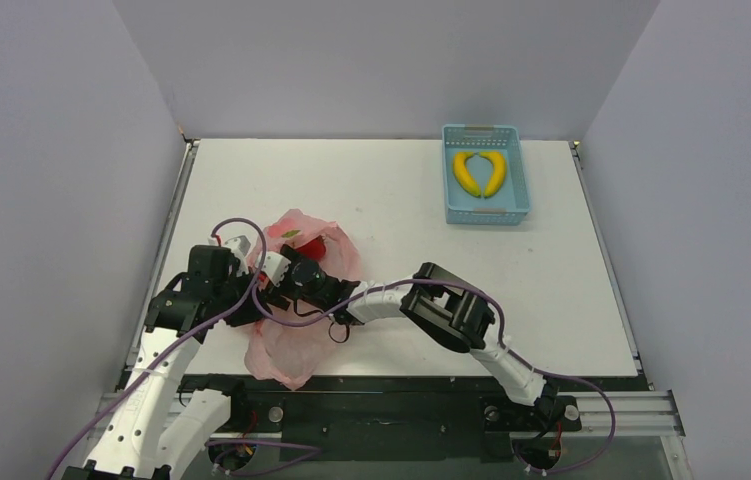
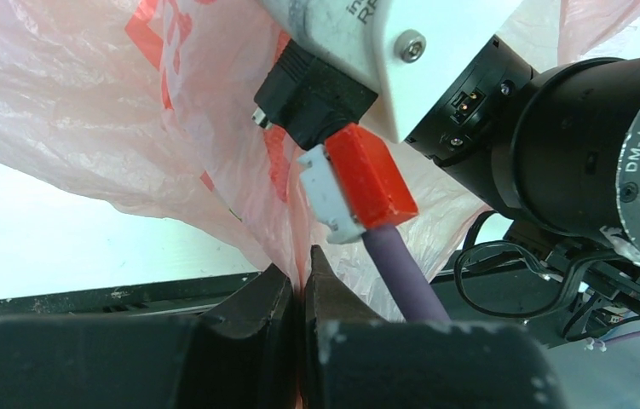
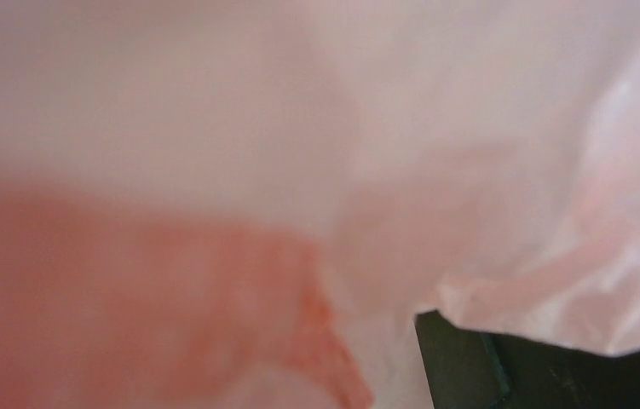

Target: Take the fake fruits out of the plastic bag

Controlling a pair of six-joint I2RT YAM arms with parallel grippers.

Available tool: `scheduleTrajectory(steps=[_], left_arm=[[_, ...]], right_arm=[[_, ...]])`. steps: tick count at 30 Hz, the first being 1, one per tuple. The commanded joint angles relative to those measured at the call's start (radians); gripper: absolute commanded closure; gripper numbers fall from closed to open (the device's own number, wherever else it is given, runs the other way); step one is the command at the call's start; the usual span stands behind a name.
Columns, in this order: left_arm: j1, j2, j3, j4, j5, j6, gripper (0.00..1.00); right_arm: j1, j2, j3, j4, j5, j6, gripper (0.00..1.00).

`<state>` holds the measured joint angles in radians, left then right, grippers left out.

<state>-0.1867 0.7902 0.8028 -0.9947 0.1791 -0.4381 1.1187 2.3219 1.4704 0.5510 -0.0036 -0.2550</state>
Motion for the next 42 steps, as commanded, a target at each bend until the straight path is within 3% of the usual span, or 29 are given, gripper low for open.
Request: scheduleTrajectory(steps=[1,4,8,20,30,42], left_arm=[[-0.014,-0.011,0.025,0.051,0.091,0.019,0.99],[-0.014,-0.013,0.024,0.051,0.091,0.019,0.99],[-0.014,-0.018,0.024,0.051,0.091,0.019,0.99],[-0.013,-0.017,0.026,0.054,0.095,0.021,0.99],[-0.012,-0.025,0.025,0.052,0.098,0.021,0.99],[-0.012,-0.028,0.025,0.053,0.104,0.024,0.99]], right_arm=[[0.015,0.045,0.032,-0.105,0.06,-0.081,0.28],[0.016,0.044,0.034,-0.101,0.087,-0.082,0.34],[0.018,0.015,0.007,-0.082,0.102,-0.065,0.5],[0.056,-0.239,-0.3,0.049,0.201,0.029,0.83],[0.075,-0.489,-0.483,-0.03,0.367,0.112,0.92],[0.076,-0.705,-0.553,-0.239,0.315,0.224,1.0]])
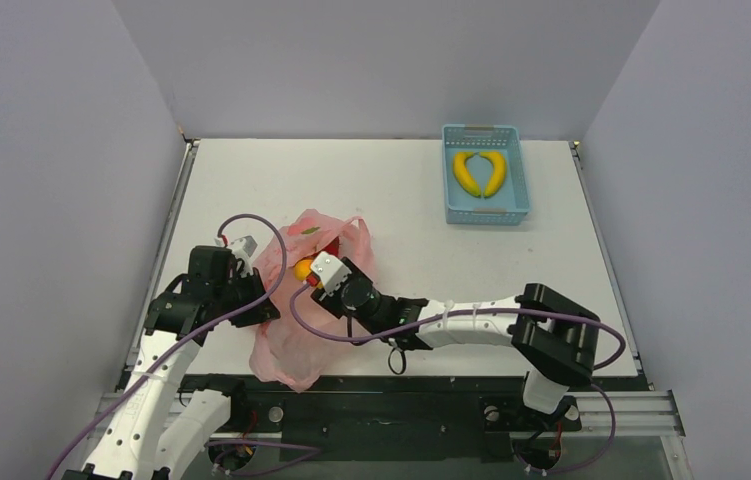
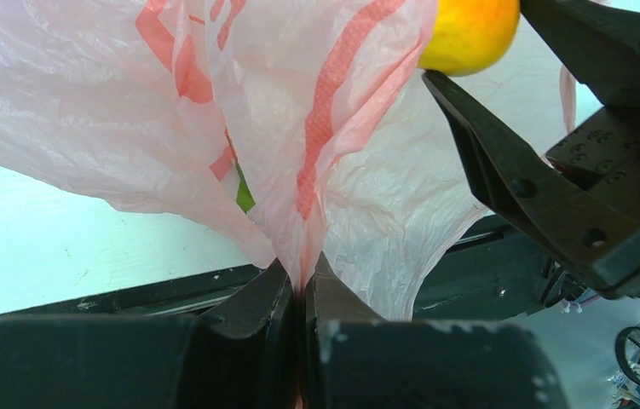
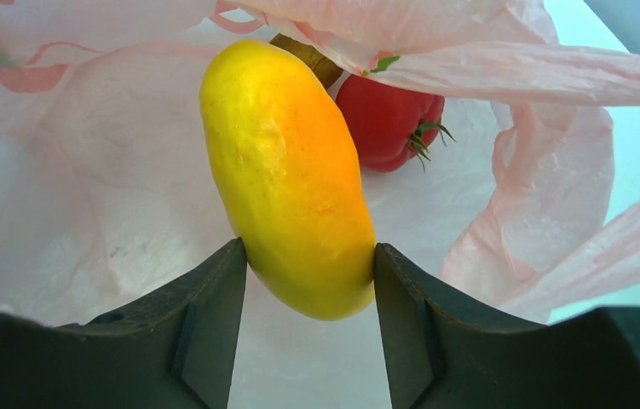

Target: Take the fake fruits out of the plastic bag

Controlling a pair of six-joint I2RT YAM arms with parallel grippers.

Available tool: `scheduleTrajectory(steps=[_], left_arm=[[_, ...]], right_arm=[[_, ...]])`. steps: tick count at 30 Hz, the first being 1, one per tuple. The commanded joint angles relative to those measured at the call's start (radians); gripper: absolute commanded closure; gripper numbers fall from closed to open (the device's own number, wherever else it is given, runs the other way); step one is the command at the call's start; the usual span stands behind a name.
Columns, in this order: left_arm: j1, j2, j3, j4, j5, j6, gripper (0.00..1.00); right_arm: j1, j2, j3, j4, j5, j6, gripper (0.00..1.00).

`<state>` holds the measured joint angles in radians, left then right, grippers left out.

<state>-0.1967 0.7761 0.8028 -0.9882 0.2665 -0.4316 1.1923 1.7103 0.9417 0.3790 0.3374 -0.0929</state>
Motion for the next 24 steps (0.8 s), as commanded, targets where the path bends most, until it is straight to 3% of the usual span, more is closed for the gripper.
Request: scheduleTrajectory(steps=[1,6,10,14,19,24], left_arm=[[-0.002,-0.015,0.026,0.046,0.017,0.018,0.99],[-0.002,-0.009,0.025,0.049,0.018,0.019,0.99],[-0.001,-0.009,0.025,0.049,0.025,0.022,0.99],[-0.001,-0.013,0.025,0.048,0.021,0.019,0.99],[-0.002,-0.025,0.024,0.049,0.022,0.021,0.99],[-0.003,-0.04,0.024,0.05,0.013,0.016,0.99]], right_arm=[[0.002,-0.134,-0.047,-0.067,-0.049,0.077,1.0],[0.002,-0.282,-0.102,-0.077,-0.072,0.12,1.0],[0.001,-0.405,-0.119,-0.084,0.0,0.115,1.0],[-0.012,-0.515,-0.17,0.013,0.087,0.079,1.0],[-0.162,-0.562,-0.144,0.064,0.126,0.132,1.0],[-0.351,-0.464,-0.015,-0.076,0.283,0.254,1.0]])
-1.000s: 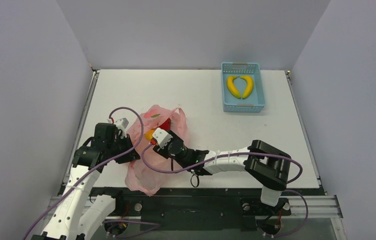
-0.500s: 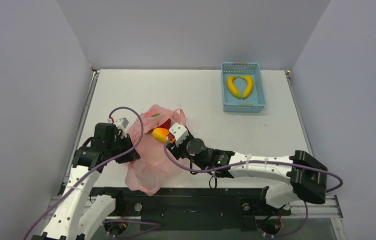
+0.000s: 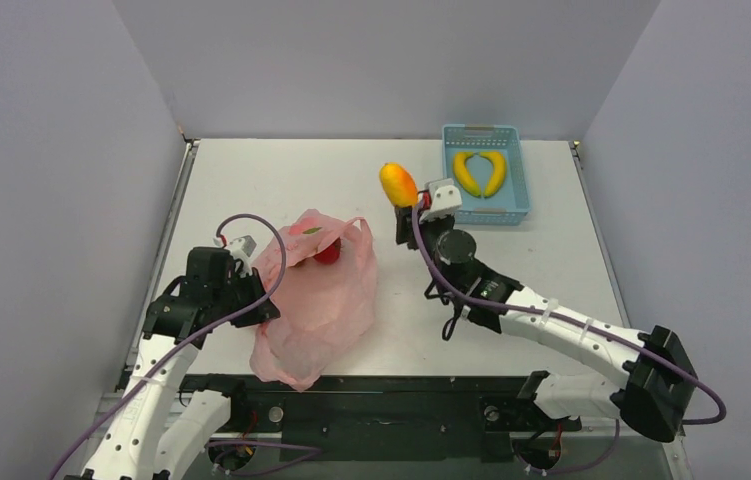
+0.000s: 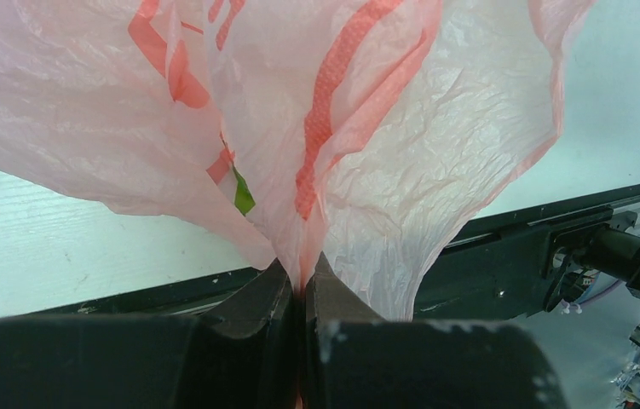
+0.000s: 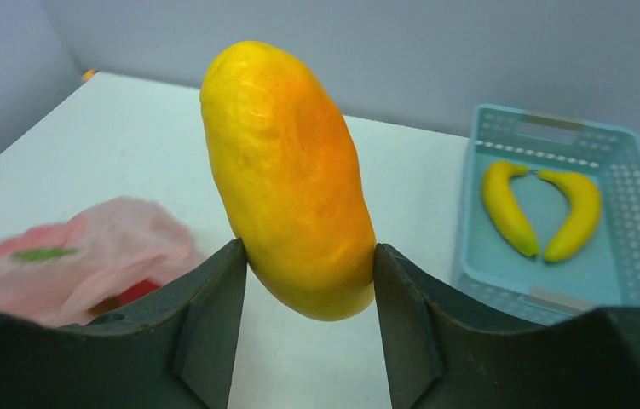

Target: Take the fake fruits out of the plastic bag

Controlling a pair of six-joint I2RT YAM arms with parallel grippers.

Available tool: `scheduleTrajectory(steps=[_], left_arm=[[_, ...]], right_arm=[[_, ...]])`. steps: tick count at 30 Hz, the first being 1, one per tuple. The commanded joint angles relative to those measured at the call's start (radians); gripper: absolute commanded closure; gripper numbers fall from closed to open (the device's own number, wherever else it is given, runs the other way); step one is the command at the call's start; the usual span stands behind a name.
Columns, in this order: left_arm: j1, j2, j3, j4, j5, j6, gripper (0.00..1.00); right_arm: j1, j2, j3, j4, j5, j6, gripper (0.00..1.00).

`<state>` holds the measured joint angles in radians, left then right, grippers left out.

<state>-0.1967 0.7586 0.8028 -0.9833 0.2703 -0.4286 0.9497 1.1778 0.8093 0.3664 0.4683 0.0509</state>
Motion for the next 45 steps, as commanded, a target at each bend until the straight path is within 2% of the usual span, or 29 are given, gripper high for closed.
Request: scheduleTrajectory(steps=[1,4,7,11,13,19,22,29,40,42,45], left_arm=[[-0.003,-0.025,0.025,0.045,0.009,0.013,0.99],[-0.004,-0.027,0.025,0.044,0.01,0.014,0.99],[-0.004,-0.03,0.025,0.044,0.006,0.012,0.99],[-0.003,-0.04,0.025,0.043,0.005,0.011,0.99],[-0.003,-0.039,0.025,0.042,0.006,0.011,0.99],[-0.005,-0.042,0.025,0.043,0.005,0.011,0.99],[-0.005,-0.041,0.025,0.04,0.006,0.011,0.99],[-0.005,-0.029,0.025,0.044,0.007,0.013,0.99],[-0.005,-0.038,0.024,0.042,0.007,0.011,0.99],[-0.005,-0.038,0.023,0.044,0.009,0.012,0.99],[-0.005,-0.034,0.025,0.044,0.012,0.014,0.99]], right_arm=[[-0.137,0.088,0.174,-0.095,0.173,0.157,1.0],[-0.28,0.21,0.291,-0.256,0.188,0.226,1.0],[-0.379,0.304,0.407,-0.314,0.185,0.256,1.0],[-0.558,0.466,0.588,-0.46,0.066,0.352,1.0],[-0.627,0.6,0.707,-0.584,-0.013,0.392,1.0],[-0.76,0.919,1.09,-0.802,-0.201,0.382,1.0],[-0.791,1.022,1.25,-0.867,-0.228,0.361,1.0],[-0.813,1.141,1.36,-0.913,-0.241,0.342,0.97],[-0.811,1.185,1.35,-0.932,-0.249,0.398,0.86],[-0.808,1.189,1.342,-0.932,-0.242,0.399,0.83],[-0.806,1.204,1.357,-0.929,-0.232,0.385,0.74]])
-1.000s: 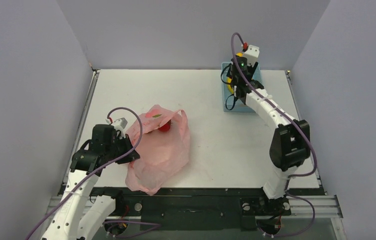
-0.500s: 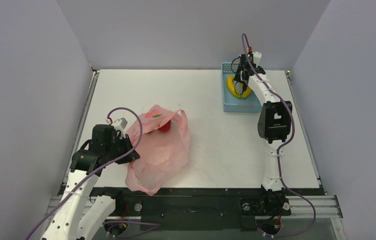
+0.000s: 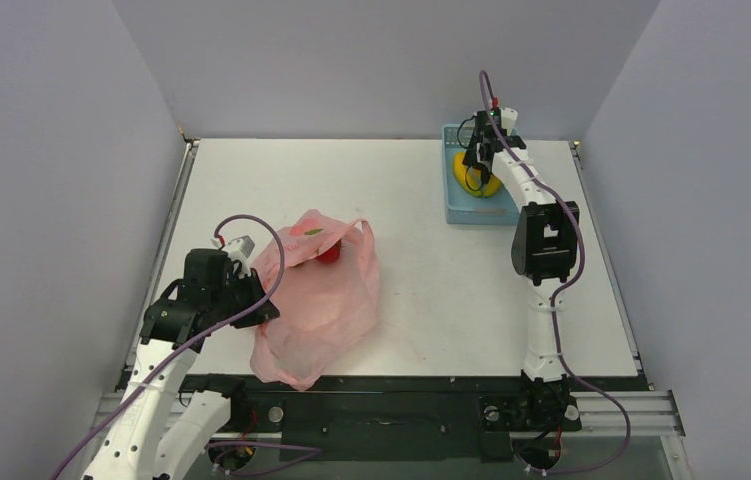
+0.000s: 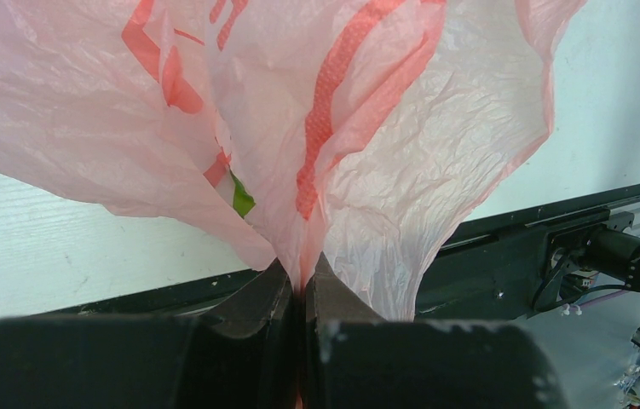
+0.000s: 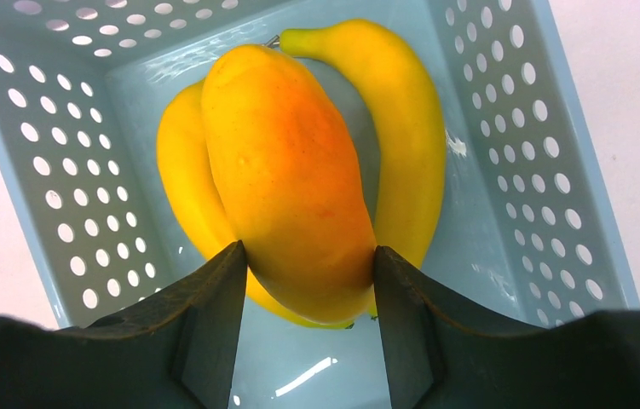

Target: Take the fake fruits out of the plastic bag

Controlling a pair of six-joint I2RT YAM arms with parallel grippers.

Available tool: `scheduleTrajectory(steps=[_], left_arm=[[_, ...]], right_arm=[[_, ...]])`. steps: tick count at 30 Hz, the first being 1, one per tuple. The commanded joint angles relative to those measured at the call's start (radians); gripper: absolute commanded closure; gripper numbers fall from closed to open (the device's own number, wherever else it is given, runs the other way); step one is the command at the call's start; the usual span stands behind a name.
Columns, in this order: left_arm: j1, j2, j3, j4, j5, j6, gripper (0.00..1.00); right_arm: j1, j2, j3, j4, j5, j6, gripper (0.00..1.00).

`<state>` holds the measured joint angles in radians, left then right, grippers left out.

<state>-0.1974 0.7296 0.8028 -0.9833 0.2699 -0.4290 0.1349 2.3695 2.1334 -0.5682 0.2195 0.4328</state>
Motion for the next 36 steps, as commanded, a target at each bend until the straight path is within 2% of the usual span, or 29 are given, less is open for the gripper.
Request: scheduleTrajectory(steps=[1,10,13,17,23,25,28,29,33,36], left_arm=[[-0.004,-0.006,0.025,0.044,0.012,0.015,0.99],[-0.005,-0.012,0.023,0.041,0.012,0.013,0.99],[-0.005,-0.006,0.024,0.044,0.013,0.016,0.99],[-0.005,-0.007,0.023,0.045,0.014,0.015,0.99],[-0.004,-0.008,0.023,0.044,0.014,0.015,0.99],[-0.005,-0.006,0.023,0.044,0.014,0.015,0.99],[-0.005,-0.005,0.023,0.044,0.014,0.015,0.99],[-0.005,-0.007,0.023,0.044,0.013,0.014,0.99],[-0.005,-0.007,0.023,0.044,0.016,0.016,0.99],[-0.005,-0.005,0.023,0.044,0.02,0.017,0.99]], right_arm=[[0.009,0.022,0.046,0.006,0.02,-0.003,0.72],[0.021,0.045,0.096,-0.004,0.049,-0.055,0.43],[0.023,0.035,0.112,-0.011,0.049,-0.069,0.28],[0.026,-0.002,0.117,-0.02,0.045,-0.076,0.22],[0.07,-0.152,0.082,-0.047,0.084,-0.084,0.22],[0.098,-0.233,0.015,-0.034,0.094,-0.082,0.22],[0.157,-0.386,-0.175,0.016,0.097,-0.067,0.22],[0.171,-0.441,-0.222,0.06,0.093,-0.061,0.22],[0.265,-0.62,-0.58,0.235,0.057,-0.022,0.24],[0.374,-0.735,-0.778,0.388,0.019,-0.022,0.25]])
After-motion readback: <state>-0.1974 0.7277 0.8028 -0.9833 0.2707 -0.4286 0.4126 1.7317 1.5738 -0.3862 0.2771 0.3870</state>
